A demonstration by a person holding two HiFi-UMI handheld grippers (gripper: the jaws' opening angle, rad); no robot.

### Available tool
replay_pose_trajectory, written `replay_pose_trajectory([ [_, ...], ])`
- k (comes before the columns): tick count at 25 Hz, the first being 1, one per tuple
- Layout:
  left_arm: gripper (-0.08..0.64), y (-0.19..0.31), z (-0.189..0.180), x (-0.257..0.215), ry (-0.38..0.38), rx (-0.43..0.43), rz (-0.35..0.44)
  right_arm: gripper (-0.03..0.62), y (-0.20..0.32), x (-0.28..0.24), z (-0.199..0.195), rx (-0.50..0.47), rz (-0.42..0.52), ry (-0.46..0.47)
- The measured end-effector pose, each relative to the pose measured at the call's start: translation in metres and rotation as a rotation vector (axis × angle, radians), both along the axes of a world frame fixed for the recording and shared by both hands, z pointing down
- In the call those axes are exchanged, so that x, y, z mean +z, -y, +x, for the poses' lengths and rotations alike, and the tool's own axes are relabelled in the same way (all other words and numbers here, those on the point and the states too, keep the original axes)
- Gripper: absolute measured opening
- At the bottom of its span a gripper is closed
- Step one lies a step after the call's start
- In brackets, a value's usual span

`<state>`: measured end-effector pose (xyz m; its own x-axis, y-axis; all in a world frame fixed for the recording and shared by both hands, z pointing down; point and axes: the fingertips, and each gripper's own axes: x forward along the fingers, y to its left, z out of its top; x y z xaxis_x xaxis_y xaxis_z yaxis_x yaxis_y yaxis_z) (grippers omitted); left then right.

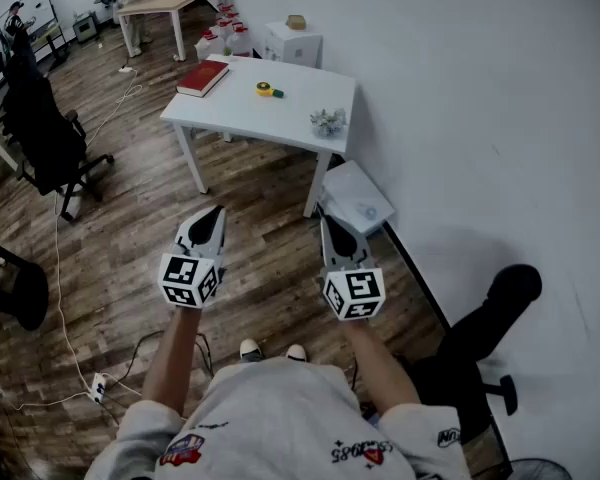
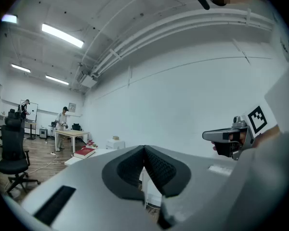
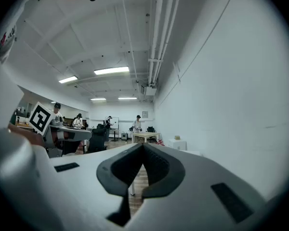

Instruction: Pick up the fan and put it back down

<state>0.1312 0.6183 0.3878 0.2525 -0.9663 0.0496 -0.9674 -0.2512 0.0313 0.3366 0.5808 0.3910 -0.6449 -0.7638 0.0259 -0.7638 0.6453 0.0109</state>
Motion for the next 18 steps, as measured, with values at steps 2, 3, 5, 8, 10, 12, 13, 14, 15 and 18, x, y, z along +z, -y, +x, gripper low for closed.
replay_pose_trajectory([
  [2,0.003,0.004,-0.003,0.003,-0.004,-0.007,-0.002,0.002,0.005,0.001,-0.001,-0.010,0.000,0.013],
  [3,0.003,0.006,-0.004,0.004,-0.005,-0.010,-0.005,0.002,0.007,0.000,-0.002,-0.013,0.004,0.017],
  [5,0.003,0.008,-0.006,0.007,-0.008,-0.009,-0.013,0.002,0.006,-0.003,-0.004,-0.019,0.018,0.025],
  [8,0.004,0.008,-0.005,0.011,-0.013,-0.003,-0.022,0.002,0.001,0.000,-0.005,-0.055,0.012,0.066],
  [10,0.003,0.008,-0.006,0.015,-0.015,0.001,-0.028,0.002,0.000,0.005,-0.006,-0.071,-0.002,0.082],
  [12,0.004,0.009,-0.008,0.018,-0.015,0.006,-0.034,0.003,0.002,0.007,-0.009,-0.067,-0.001,0.080],
  [13,0.003,0.010,-0.011,0.019,-0.015,0.008,-0.038,0.005,0.003,0.007,-0.010,-0.064,0.003,0.082],
  [14,0.003,0.010,-0.013,0.021,-0.015,0.009,-0.042,0.045,0.004,0.006,-0.012,-0.060,0.008,0.085],
  [15,0.004,0.011,-0.016,0.022,-0.016,0.009,-0.046,0.081,0.005,0.005,-0.014,-0.053,0.014,0.088],
  [18,0.004,0.014,-0.024,0.023,-0.019,0.005,-0.052,0.168,0.010,0.002,-0.017,-0.025,0.033,0.075],
])
